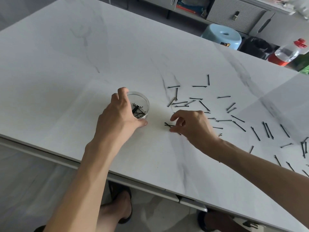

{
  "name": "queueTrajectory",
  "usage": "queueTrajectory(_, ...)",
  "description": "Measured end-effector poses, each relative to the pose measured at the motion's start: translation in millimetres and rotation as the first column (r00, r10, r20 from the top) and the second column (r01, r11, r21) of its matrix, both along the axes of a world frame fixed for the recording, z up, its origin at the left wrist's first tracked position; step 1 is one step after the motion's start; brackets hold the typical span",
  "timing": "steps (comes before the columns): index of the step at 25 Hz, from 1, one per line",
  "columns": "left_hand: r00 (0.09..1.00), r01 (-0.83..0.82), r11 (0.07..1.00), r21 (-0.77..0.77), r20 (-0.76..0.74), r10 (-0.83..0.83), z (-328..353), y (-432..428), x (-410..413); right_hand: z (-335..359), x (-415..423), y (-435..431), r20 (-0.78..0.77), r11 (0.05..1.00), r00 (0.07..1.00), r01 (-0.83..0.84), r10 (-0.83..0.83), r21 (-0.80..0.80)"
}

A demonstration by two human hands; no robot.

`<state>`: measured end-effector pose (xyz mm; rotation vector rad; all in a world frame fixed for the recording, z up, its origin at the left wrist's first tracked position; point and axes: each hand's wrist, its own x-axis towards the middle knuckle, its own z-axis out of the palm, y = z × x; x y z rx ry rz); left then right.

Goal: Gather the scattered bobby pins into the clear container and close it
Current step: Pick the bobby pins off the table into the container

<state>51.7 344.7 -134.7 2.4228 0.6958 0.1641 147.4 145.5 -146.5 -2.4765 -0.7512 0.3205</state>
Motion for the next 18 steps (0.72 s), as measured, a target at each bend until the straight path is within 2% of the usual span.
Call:
queueTrajectory(5,1.0,0.005,1.0,0.003,0.004,-0.005,0.2,-2.6,1.7,0.3,1.2,11.0,0.145,0.98,0.978,-0.129,0.151,-0.153)
queueTrajectory(8,1.0,0.012,1.0,0.006,0.003,-0.012,1.2,-5.0,1.8,2.7,1.3,11.4,0.29,0.932,0.903,-0.24,0.317,-0.273)
queueTrajectory(10,1.0,0.011,1.0,0.007,-0.003,-0.011,1.0,-5.3,2.4,9.1,10.4,3.6,0.283,0.967,0.934,-0.169,0.219,-0.193)
queueTrajectory(12,1.0,0.009,1.0,0.01,-0.006,-0.009,0.6,-5.6,2.9,14.0,20.0,-9.3,0.187,0.992,0.978,-0.069,0.088,-0.106)
queueTrajectory(13,1.0,0.013,1.0,0.011,-0.006,-0.013,0.8,-6.5,3.3,14.6,21.0,-15.5,0.151,0.993,0.986,-0.058,0.073,-0.106)
queueTrajectory(15,1.0,0.023,1.0,0.01,-0.005,-0.022,1.5,-8.5,3.7,11.5,16.1,-22.0,0.124,0.985,0.986,-0.089,0.109,-0.15)
queueTrajectory(18,1.0,0.024,1.0,0.01,-0.005,-0.024,0.9,-10.0,4.1,1.5,15.3,-19.2,0.188,0.974,0.966,-0.144,0.176,-0.174)
